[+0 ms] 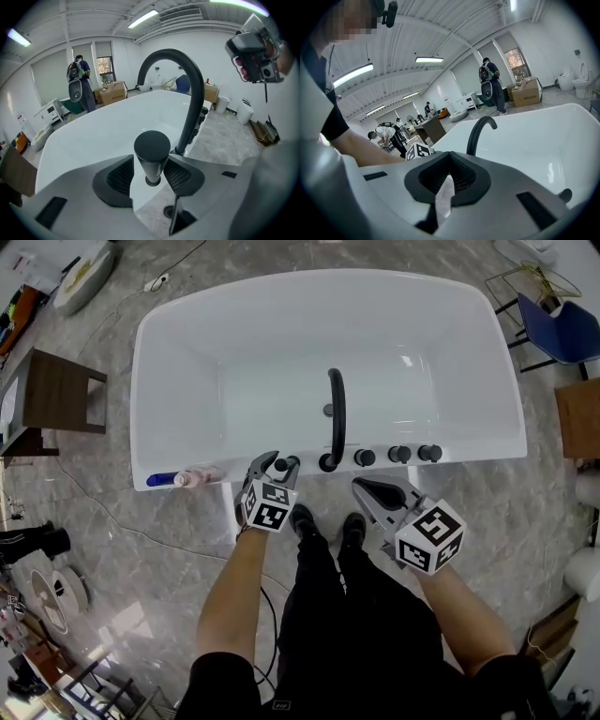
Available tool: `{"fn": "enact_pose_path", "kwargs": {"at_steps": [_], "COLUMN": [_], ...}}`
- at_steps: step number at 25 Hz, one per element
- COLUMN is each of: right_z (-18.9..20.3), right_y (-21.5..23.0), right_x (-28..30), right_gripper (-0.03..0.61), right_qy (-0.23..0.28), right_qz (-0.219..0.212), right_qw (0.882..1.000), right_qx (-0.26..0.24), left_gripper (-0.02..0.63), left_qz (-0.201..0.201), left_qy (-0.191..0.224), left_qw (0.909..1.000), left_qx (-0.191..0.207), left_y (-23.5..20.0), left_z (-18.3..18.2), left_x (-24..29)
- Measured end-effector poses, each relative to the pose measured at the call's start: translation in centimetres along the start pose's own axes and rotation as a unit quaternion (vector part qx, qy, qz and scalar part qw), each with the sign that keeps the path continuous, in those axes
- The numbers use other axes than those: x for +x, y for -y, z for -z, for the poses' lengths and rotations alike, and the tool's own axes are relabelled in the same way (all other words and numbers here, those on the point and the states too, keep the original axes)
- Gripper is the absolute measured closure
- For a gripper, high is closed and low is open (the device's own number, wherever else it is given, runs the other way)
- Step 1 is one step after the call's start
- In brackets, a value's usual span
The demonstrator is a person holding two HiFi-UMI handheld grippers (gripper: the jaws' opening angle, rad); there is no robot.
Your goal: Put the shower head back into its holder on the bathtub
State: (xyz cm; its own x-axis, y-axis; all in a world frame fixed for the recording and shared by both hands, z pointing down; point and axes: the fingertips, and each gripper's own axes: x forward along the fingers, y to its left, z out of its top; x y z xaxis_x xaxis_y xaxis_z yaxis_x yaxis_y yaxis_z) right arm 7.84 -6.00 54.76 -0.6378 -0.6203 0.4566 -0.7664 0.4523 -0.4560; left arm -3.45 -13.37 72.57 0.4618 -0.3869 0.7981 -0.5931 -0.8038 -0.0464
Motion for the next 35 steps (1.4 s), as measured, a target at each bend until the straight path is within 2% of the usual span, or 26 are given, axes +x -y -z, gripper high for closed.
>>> {"fn": "enact_pose_path", "kwargs": {"at_steps": [5, 9, 13, 16, 22, 26, 28, 29, 32, 33, 35], "right_z": [-0.4, -1.1, -2.3, -3.8, -6.0, -7.5, -8.2, -8.5, -9.1, -9.1, -9.0], "right_y": [-0.3, -0.7, -1.6, -1.9, -2.3, -3.0, -3.2, -3.4, -4.5, -4.8, -5.4], "right_x": [0.0, -0.1, -0.9, -1.8, -3.3, -4.4, -4.6, -4.5, -3.7, -3.5, -3.4], "right_gripper": [0.564, 0.565, 0.565, 0.565, 0.564, 0.565, 0.565, 0.565, 0.563, 0.565, 0.565], "right_qy": [0.006, 0.012, 0.013, 0.034, 0.058, 0.074, 0.082, 0.085, 0.094, 0.095, 0.095], "right_qz": [-0.006, -0.007, -0.004, -0.015, -0.039, -0.064, -0.071, -0.073, -0.08, -0.083, -0.09], "right_qw": [1.0, 1.0, 0.999, 0.999, 0.996, 0.994, 0.992, 0.992, 0.99, 0.99, 0.989], "right_qx": [0.005, -0.005, -0.049, -0.039, -0.052, -0.057, -0.059, -0.059, -0.064, -0.067, -0.075], "left_gripper": [0.387, 0.38, 0.38, 0.385, 0.418, 0.511, 0.525, 0.523, 0.515, 0.517, 0.517], "left_qz": [0.004, 0.001, -0.016, -0.035, -0.03, -0.034, -0.038, -0.034, -0.014, -0.013, -0.027], "left_qy": [0.015, 0.029, 0.057, 0.084, 0.149, 0.176, 0.202, 0.223, 0.292, 0.304, 0.308], "left_qw": [0.9999, 0.9993, 0.9971, 0.9941, 0.9827, 0.978, 0.9717, 0.9655, 0.9384, 0.9332, 0.934], "left_qx": [-0.003, -0.022, -0.048, -0.059, -0.105, -0.107, -0.116, -0.13, -0.185, -0.192, -0.179], "left_y": [0.7, 0.9, 0.3, -0.2, 0.4, 1.6, 2.0, 2.1, 2.2, 2.3, 2.3], "left_z": [-0.5, -0.9, -2.1, -4.1, -9.2, -12.3, -13.9, -14.6, -16.0, -16.1, -15.7], "left_x": [-1.6, -3.5, -6.1, -8.1, -11.7, -14.8, -16.6, -17.7, -21.1, -21.9, -22.6]}}
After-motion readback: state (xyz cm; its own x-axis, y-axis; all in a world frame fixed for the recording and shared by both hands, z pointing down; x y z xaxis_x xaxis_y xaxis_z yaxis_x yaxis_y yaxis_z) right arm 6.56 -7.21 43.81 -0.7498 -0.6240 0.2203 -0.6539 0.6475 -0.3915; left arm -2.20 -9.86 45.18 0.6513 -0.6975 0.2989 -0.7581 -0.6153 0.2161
